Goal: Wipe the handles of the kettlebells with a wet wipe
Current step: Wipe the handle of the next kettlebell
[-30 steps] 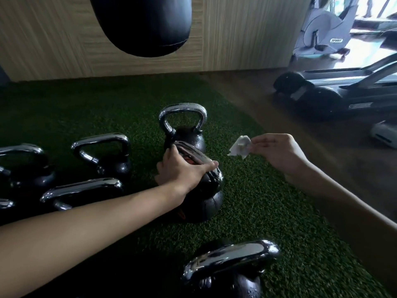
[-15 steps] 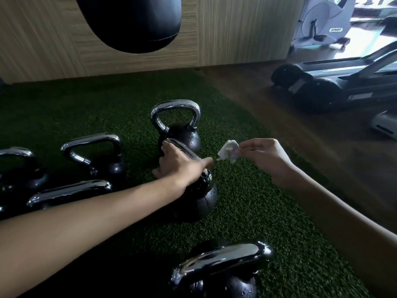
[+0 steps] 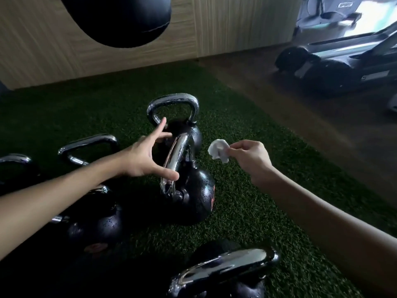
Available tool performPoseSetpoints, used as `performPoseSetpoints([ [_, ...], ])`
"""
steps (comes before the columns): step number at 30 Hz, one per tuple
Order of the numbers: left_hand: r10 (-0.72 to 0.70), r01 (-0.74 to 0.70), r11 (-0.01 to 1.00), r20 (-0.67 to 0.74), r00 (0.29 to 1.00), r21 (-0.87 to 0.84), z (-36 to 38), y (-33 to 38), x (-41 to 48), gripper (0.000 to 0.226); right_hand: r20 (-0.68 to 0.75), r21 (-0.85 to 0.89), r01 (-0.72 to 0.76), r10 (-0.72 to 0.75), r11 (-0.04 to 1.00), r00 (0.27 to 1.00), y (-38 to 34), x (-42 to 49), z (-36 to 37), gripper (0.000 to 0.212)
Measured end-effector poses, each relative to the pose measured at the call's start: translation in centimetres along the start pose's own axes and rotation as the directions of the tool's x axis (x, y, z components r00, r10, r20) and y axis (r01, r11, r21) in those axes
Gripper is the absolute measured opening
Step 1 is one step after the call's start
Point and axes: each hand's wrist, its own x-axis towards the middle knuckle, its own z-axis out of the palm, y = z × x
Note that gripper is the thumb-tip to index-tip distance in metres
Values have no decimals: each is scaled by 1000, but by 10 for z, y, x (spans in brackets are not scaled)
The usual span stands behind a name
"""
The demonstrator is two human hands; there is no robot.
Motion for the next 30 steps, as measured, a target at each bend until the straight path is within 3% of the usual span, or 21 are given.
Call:
performPoseSetpoints([
  [3, 43, -43, 999, -13, 999, 4, 1, -4, -2, 143, -41, 37, 6, -4, 999, 999, 2, 9, 20, 20],
  [8, 77, -79, 969, 17, 997, 235, -11, 20, -1, 107, 22, 50, 39, -40, 998, 999, 5, 11, 57, 31],
  [12, 18, -65, 929, 132, 991, 365, -31, 30, -1, 116, 126, 56, 102, -108, 993, 986, 17, 13, 72, 18],
  [16, 28, -85, 925, 156, 987, 371, -35, 31, 3, 128, 159, -68, 185, -173, 980, 972, 26, 16, 75, 14],
  [22, 23, -73, 898, 119, 993, 435, -33, 35, 4, 127, 109, -13, 267, -264, 964, 958, 25, 21, 78, 29],
  [26, 0, -47, 878, 97, 995, 476, -33, 41, 5, 130, 51, 75, 282, -286, 956, 957, 11, 20, 81, 23],
  [30, 13, -55, 905, 101, 995, 423, -32, 38, 4, 130, 26, 4, 318, -318, 948, 948, 8, 23, 80, 26],
])
